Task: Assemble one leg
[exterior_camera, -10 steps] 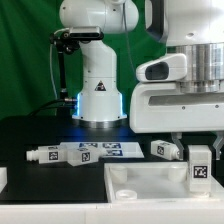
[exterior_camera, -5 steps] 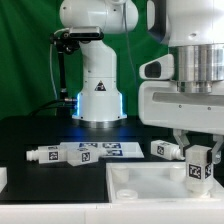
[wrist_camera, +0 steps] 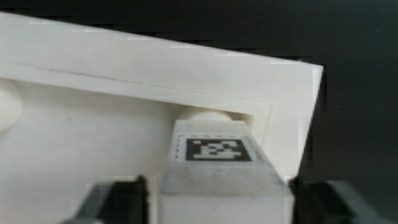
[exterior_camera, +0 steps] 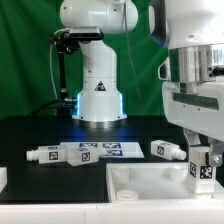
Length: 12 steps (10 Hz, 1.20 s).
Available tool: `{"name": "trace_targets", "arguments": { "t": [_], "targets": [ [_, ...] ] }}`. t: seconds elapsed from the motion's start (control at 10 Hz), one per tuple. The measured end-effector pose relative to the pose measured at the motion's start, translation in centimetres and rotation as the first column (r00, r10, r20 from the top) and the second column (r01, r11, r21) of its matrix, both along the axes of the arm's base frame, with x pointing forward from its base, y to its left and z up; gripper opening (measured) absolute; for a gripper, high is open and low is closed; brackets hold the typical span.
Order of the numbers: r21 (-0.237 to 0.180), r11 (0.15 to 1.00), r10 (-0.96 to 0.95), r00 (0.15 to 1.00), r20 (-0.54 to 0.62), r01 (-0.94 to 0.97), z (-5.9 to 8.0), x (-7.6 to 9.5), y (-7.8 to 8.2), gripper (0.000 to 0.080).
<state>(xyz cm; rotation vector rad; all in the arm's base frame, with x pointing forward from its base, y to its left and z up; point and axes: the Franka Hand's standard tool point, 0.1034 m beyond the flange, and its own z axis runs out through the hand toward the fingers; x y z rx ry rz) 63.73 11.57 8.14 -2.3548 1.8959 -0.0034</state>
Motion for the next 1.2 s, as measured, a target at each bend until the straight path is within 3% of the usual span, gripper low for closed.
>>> {"name": "trace_targets", "arguments": {
  "t": [0.1,0.2,0.3,0.4,0.6,0.8,1.0,1.1,1.2],
  "targets": [
    [-0.019,0.988,0.156,0.988,0.022,-0.155,0.0,0.1,-0.2,0.0521],
    [-0.051,0.945,0.326,0.944,0.051,-0.323,-0.1,0.4,-0.5,0.0622],
    [-0.105,0.843,0.535,0.843,0.055,-0.527,0.0,0.5,-0.1,0.0642],
    [-0.124,0.775,0.629,0.776,0.051,-0.620,0.0,0.4,0.4,0.0647],
    [-0.141,0.692,0.719,0.694,0.044,-0.708,-0.1,0.5,0.1,0.0647],
    [-0.191,0.419,0.904,0.428,-0.008,-0.888,-0.1,0.4,0.0,0.0649],
    [-0.206,0.182,0.979,0.196,-0.051,-0.962,-0.3,0.2,0.7,0.0649],
    [-0.204,0.209,0.974,0.223,-0.045,-0.956,-0.3,0.2,0.7,0.0649],
    [-0.203,0.224,0.971,0.237,-0.043,-0.953,-0.3,0.2,0.7,0.0560]
  ]
}}
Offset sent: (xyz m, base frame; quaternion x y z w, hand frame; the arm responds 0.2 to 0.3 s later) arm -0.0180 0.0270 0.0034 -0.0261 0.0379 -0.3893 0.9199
